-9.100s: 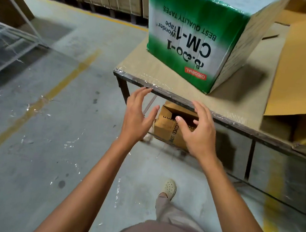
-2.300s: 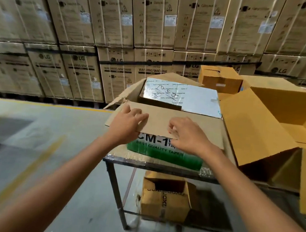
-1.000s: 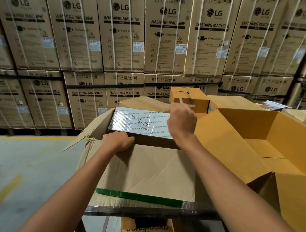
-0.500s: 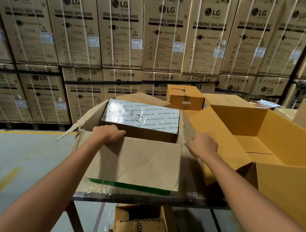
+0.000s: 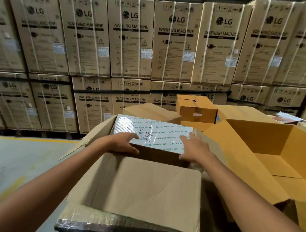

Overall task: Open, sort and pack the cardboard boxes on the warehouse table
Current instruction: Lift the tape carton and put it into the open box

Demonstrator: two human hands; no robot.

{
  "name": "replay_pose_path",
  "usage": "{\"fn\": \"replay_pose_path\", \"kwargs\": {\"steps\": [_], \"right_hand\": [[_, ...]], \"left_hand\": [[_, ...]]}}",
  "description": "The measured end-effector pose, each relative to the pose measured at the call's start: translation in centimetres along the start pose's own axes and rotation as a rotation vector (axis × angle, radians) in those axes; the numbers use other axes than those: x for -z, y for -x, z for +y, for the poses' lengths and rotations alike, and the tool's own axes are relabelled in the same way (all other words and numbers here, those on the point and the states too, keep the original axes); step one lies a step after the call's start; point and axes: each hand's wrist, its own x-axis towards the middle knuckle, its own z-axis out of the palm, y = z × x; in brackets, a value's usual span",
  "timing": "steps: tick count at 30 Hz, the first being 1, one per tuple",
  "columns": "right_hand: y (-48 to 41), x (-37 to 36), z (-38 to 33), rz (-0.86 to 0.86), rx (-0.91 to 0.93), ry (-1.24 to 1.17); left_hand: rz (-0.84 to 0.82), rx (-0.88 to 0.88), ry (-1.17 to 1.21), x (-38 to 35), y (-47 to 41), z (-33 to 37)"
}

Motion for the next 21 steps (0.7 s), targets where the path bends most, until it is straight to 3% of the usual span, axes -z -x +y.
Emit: {"fn": "replay_pose_path", "kwargs": {"steps": [2,4,10,16,21], "right_hand": [[-2.4,-0.3,-0.5,-0.13,0.025,0.09],[-4.6,-0.7,-0.4,-0.207,0.031,0.101],[-9.4,-1.3,0.8,-0.234,0.044,0.12],[-11.2,-1.4,0.6,-0.356,0.021,0.212],[-11.2,-0.4,-0.4,-0.323,0.02,0.197]], "left_hand": [[0.062,-0.02,-0.229,0.2,-2.3,-1.3],[0.01,-0.011,-0.356,0.5,-4.5,-2.8],[0.079,-0.055,-0.685,2.3,-9.9,-7.0],[0.022,-0.192,-0.735,3.5,-12.5,-8.7],[-0.028,-0.3,-0.523,6.7,-12.3,-7.9]]}}
